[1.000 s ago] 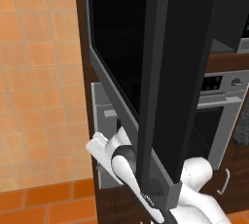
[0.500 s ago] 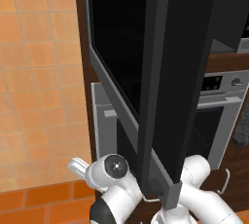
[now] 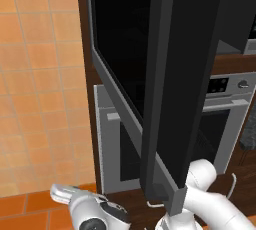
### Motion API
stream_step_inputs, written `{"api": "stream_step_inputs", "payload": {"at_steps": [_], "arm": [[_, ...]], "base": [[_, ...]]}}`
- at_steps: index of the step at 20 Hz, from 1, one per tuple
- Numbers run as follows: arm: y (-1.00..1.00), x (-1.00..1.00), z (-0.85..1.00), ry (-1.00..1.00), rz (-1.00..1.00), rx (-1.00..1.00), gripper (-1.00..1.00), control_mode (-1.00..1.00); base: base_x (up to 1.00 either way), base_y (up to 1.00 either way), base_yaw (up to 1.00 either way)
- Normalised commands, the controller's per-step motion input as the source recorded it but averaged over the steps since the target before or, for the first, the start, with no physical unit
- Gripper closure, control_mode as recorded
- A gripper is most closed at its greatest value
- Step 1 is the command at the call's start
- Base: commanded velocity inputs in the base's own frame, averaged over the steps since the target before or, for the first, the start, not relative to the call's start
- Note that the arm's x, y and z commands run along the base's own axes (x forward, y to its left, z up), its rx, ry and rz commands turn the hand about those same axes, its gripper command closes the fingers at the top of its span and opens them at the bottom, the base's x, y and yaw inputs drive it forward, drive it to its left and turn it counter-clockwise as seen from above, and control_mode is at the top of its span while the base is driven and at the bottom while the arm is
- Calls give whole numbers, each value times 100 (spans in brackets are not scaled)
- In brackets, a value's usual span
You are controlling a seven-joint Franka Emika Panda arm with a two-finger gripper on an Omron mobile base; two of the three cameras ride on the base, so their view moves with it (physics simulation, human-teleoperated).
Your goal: Open the microwave, place the bowl with waffle inside the microwave, then close the microwave door and turn it on.
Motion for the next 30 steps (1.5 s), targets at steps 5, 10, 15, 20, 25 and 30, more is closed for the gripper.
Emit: {"api": "stream_step_inputs", "payload": {"at_steps": [5,10,15,20,25,30], "arm": [[67,-14,55,-9,-30,-35,100,-100],[45,-29,24,0,-55,-26,100,-100],[25,-17,2,-1,-22,-17,100,-100],[5,-18,8,-18,0,-16,100,-100],[0,-18,24,-30,0,-43,100,-100],[0,-9,72,-6,-11,-52,100,-100]], "base": [[0,0,0],[0,0,0],[0,0,0],[0,0,0],[0,0,0],[0,0,0]]}}
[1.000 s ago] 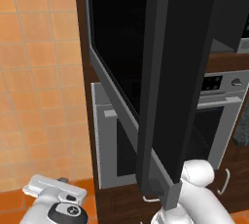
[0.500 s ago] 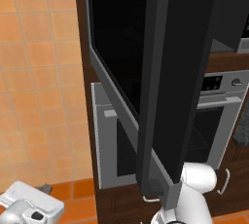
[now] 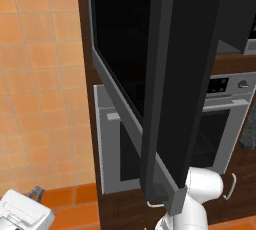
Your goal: Open the microwave, place the bowl with waffle inside the microwave, then close the microwave door and turn it on.
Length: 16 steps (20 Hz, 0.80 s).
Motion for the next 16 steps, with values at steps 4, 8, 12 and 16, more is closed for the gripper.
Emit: {"api": "stream_step_inputs", "payload": {"at_steps": [4,8,12,16], "arm": [[-5,0,35,-8,-21,-56,100,-100],[-22,0,14,-15,-18,-56,100,-100],[-31,0,42,-14,-10,-43,100,-100],[-27,0,79,-2,0,-7,100,-100]], "base": [[0,0,0],[0,0,0],[0,0,0],[0,0,0]]}}
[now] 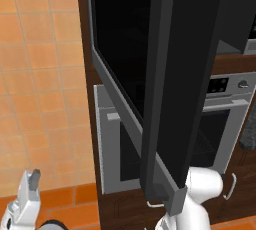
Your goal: Open the microwave, place the bowl with waffle inside the microwave, then close the microwave door and turn it on.
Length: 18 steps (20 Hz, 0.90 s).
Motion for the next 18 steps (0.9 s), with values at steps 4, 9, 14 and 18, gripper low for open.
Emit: {"api": "stream_step_inputs", "payload": {"at_steps": [4,9,14,18], "arm": [[-24,0,47,-18,0,-1,100,-100],[-45,-1,55,-20,0,0,100,-100],[-56,-24,77,-22,0,5,100,-100],[-66,-39,98,-14,0,12,100,-100]], "base": [[0,0,0],[0,0,0],[0,0,0],[0,0,0]]}}
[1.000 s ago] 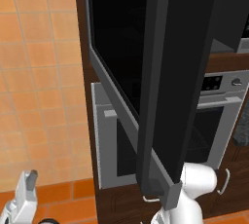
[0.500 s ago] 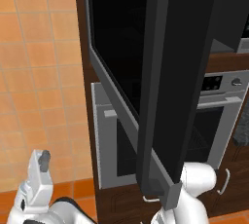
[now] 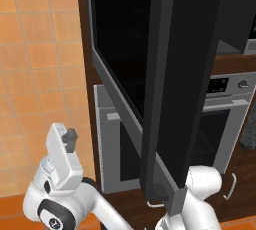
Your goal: Open the microwave, place the bowl with waffle inside the microwave, then close the microwave door and turn it on.
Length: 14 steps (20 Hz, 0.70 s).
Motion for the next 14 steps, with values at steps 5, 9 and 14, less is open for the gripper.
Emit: {"api": "stream_step_inputs", "payload": {"at_steps": [5,9,14], "arm": [[-80,-55,93,-5,6,25,100,-100],[-98,-54,77,0,8,28,100,-100],[-100,-38,66,3,9,21,100,-100]], "base": [[0,0,0],[0,0,0],[0,0,0]]}}
